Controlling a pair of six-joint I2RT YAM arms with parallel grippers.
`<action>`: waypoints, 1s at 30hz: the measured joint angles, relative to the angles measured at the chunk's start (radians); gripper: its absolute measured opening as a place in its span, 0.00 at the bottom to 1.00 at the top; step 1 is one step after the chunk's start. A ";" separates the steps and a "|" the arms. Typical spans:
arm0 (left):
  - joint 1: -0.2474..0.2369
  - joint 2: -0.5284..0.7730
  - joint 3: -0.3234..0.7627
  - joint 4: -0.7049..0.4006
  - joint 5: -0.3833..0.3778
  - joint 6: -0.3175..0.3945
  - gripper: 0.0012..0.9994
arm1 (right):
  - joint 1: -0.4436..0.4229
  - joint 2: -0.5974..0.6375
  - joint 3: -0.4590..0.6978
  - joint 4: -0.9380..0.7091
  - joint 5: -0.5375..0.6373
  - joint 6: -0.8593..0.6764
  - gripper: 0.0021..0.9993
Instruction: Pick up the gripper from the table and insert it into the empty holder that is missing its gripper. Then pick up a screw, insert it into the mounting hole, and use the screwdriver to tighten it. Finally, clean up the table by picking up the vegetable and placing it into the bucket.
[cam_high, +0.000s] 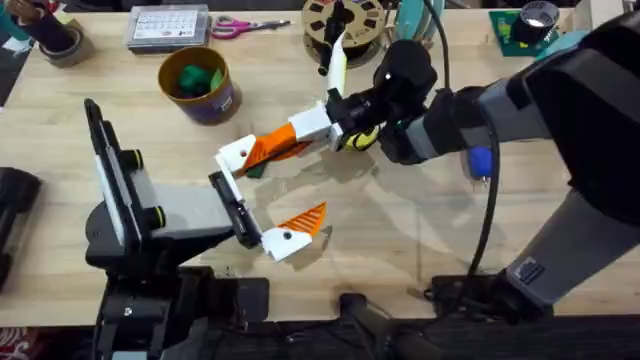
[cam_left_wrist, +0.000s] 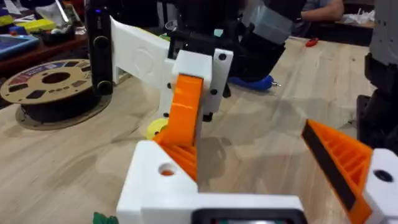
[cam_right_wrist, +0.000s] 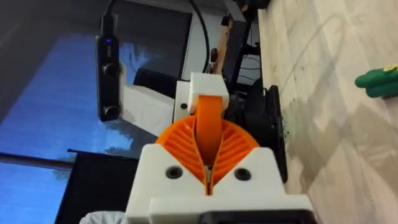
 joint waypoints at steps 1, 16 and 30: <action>0.000 0.000 0.000 0.000 0.000 0.000 0.99 | 0.000 0.000 0.000 0.000 0.000 0.000 0.01; -0.002 0.000 0.000 0.000 0.009 0.001 0.99 | 0.000 0.004 0.000 -0.005 -0.004 -0.004 0.76; -0.002 0.000 0.000 -0.002 0.019 0.001 0.99 | 0.000 0.005 0.000 -0.006 -0.004 -0.011 1.00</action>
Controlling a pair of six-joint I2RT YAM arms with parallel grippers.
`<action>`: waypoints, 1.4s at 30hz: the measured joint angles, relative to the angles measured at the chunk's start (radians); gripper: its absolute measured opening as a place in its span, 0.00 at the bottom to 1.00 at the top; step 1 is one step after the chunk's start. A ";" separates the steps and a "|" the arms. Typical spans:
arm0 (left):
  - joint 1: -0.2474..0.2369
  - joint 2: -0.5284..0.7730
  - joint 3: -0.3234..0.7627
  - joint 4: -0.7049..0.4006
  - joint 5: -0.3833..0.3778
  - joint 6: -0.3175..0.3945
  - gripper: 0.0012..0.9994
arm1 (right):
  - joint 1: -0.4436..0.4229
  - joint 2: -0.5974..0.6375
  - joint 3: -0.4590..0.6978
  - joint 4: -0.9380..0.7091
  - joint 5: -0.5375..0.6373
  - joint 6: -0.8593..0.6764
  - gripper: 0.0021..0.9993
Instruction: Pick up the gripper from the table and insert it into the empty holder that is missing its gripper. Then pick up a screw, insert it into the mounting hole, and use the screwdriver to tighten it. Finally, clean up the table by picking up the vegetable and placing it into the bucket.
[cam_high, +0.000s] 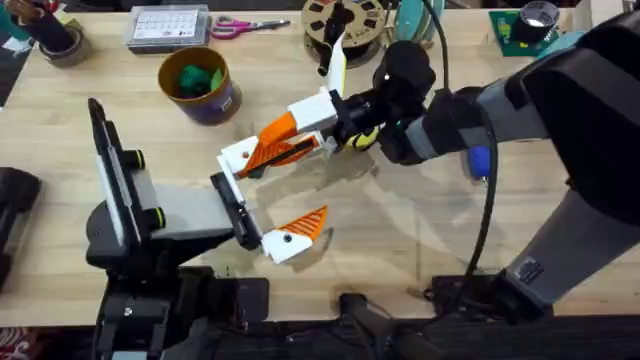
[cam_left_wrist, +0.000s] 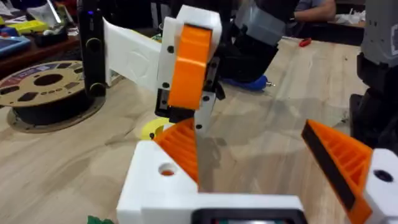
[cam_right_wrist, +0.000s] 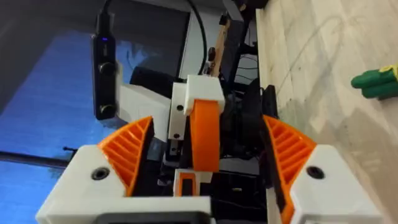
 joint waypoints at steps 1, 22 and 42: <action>0.000 0.000 0.000 0.000 0.000 0.000 0.99 | 0.000 0.000 0.000 0.000 0.000 0.000 1.00; 0.000 0.000 0.000 0.000 0.000 0.000 0.99 | -0.210 -0.062 0.012 -0.184 -0.037 -0.081 1.00; 0.000 0.000 0.000 -0.001 0.003 0.000 0.99 | -0.441 -0.386 0.307 -1.848 0.179 -1.144 1.00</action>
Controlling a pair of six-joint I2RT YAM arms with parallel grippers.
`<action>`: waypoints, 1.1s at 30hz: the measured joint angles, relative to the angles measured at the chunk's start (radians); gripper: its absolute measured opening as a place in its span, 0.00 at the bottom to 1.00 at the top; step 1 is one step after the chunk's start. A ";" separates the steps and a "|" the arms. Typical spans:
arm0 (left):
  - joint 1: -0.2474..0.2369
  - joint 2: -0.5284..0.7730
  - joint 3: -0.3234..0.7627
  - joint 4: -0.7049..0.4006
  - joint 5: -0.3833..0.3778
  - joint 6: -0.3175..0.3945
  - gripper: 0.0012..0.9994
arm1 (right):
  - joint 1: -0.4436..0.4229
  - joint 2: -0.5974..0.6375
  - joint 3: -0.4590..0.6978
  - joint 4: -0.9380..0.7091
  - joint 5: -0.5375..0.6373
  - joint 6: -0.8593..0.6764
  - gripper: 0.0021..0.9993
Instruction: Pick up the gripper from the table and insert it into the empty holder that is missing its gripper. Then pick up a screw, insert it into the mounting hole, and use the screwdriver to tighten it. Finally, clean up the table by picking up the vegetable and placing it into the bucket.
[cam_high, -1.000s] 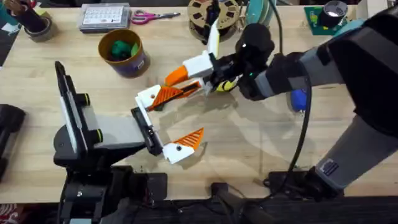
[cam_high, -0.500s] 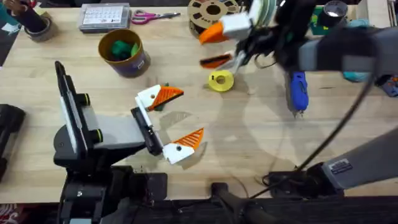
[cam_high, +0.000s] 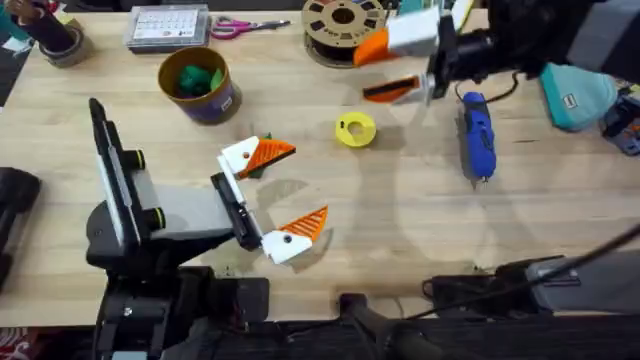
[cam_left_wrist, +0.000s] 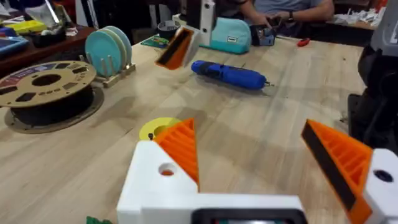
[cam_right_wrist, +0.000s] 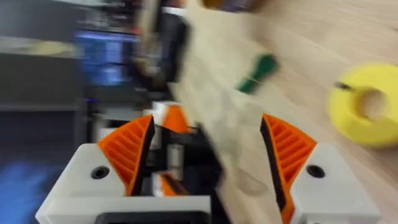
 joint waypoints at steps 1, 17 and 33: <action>0.000 0.000 0.000 0.000 0.000 0.000 0.99 | 0.000 -0.017 0.001 -0.052 0.051 -0.044 1.00; 0.000 0.000 0.000 0.000 0.000 0.000 0.99 | 0.000 -0.449 0.006 -0.475 0.855 -0.465 1.00; 0.000 0.000 0.000 0.000 0.000 0.000 0.99 | 0.190 -0.479 0.006 -0.532 1.055 -0.569 1.00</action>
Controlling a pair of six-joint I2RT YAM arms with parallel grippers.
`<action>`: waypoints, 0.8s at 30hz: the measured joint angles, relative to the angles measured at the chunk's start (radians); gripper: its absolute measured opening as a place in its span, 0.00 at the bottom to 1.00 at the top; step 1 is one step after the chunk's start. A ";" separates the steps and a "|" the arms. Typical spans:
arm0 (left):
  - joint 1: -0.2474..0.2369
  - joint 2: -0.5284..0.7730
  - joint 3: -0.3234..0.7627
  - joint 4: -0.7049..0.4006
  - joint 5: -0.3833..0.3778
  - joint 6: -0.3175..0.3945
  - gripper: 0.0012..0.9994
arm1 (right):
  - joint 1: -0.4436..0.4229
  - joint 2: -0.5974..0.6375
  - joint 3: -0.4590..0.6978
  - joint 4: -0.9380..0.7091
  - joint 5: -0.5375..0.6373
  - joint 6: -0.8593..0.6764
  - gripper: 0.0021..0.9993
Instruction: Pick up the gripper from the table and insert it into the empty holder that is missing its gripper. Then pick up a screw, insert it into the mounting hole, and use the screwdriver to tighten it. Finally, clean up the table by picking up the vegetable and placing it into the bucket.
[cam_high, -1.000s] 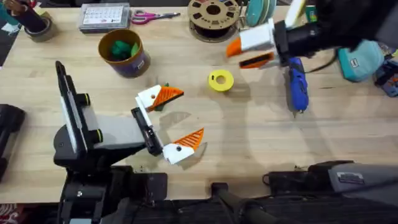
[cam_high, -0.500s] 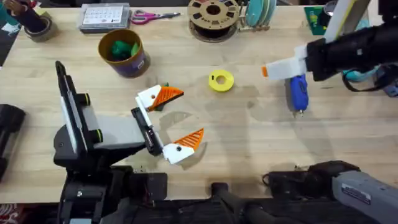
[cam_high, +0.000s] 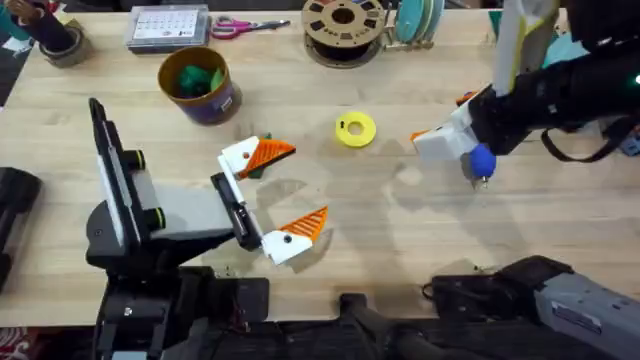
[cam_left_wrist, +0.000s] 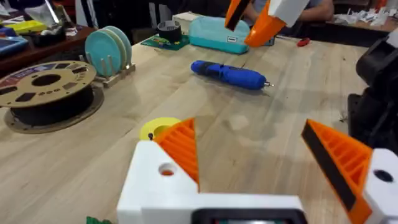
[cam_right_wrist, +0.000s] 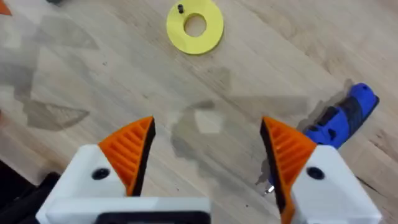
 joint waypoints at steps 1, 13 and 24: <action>0.000 0.000 0.000 0.000 0.000 0.000 0.99 | 0.001 0.000 0.000 0.000 0.006 0.000 1.00; 0.000 0.000 0.000 0.000 0.000 0.000 0.99 | 0.015 0.057 0.000 0.018 0.017 0.024 1.00; 0.000 0.000 0.000 0.000 0.000 0.000 0.99 | 0.101 0.240 0.008 0.084 0.017 0.042 1.00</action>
